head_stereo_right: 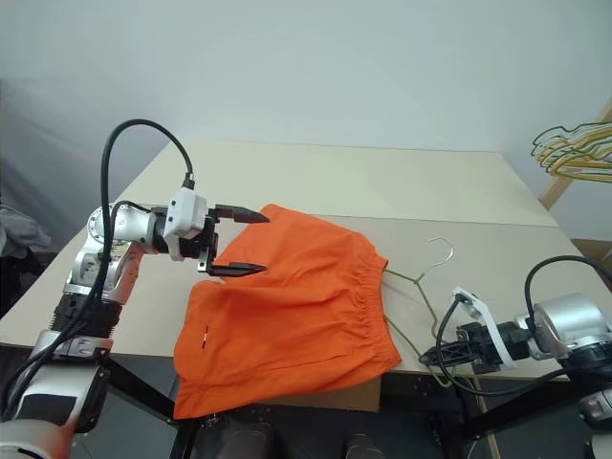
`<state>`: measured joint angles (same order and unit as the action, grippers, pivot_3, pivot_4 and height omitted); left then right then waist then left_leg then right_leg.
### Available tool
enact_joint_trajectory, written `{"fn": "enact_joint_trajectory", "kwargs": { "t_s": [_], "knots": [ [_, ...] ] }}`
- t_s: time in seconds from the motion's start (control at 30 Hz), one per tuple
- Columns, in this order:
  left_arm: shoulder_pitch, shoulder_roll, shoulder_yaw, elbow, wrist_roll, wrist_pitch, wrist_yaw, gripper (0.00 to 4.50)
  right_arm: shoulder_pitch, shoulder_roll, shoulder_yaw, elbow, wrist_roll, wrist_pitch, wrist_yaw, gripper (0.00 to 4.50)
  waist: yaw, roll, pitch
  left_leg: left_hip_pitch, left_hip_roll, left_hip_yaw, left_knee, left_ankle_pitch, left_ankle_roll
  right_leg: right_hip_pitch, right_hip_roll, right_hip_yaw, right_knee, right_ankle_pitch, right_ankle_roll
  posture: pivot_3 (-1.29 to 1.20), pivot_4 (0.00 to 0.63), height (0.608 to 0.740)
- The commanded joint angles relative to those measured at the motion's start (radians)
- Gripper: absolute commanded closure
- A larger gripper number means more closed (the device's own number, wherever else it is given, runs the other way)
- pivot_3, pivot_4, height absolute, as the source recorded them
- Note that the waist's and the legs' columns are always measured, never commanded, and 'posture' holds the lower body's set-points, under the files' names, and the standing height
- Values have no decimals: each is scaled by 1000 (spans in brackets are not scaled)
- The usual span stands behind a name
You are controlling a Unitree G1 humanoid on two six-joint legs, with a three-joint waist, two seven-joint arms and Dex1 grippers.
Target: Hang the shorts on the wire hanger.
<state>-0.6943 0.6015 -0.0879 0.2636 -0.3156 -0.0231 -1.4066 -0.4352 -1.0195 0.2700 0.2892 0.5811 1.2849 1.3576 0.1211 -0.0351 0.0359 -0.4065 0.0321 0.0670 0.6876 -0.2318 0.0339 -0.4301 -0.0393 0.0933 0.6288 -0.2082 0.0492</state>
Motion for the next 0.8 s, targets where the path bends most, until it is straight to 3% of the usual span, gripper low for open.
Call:
{"fn": "enact_joint_trajectory", "kwargs": {
  "t_s": [0.03, 0.2, 0.4, 0.6, 0.8],
  "knots": [
    [-35, 4, 21, 10, -1, -29, 5, 75, -80, 39, -13, 71, -11, 15, -14, 4500, 1, 0, 0, 0, 0, 0, 0, 0, 0, 0, 0, 0, 0, 0, 0, 214, 0, 740],
    [-43, -1, 17, 20, 0, -39, 8, 75, -102, 70, -33, 87, -14, 10, -39, 4500, 6, 0, 0, 0, 0, -1, 1, 0, 0, 0, 1, -1, 1, -2, -5, 211, 0, 740],
    [-91, -16, 14, 85, 23, -73, 25, 75, -77, -29, -168, -238, -107, -139, -253, 4500, 4, 2, 0, -11, 0, -1, 6, 0, 0, -9, 0, 0, 3, 2, 1, 153, 0, 740],
    [-310, -75, 4, 344, 115, -203, 88, 75, -199, -99, -72, -523, -200, -155, -322, 4500, -5, 2, 0, -13, 2, -1, 7, 0, 0, -11, 1, -3, 3, 0, -4, 101, 0, 740],
    [-549, -109, -19, 644, 200, -371, 47, 75, -403, -69, 117, -583, -269, -146, -280, 4500, -31, 2, 0, -16, 1, 0, 7, 0, 0, -13, 1, -2, 0, 0, -5, 56, 0, 740]
  ]
}}
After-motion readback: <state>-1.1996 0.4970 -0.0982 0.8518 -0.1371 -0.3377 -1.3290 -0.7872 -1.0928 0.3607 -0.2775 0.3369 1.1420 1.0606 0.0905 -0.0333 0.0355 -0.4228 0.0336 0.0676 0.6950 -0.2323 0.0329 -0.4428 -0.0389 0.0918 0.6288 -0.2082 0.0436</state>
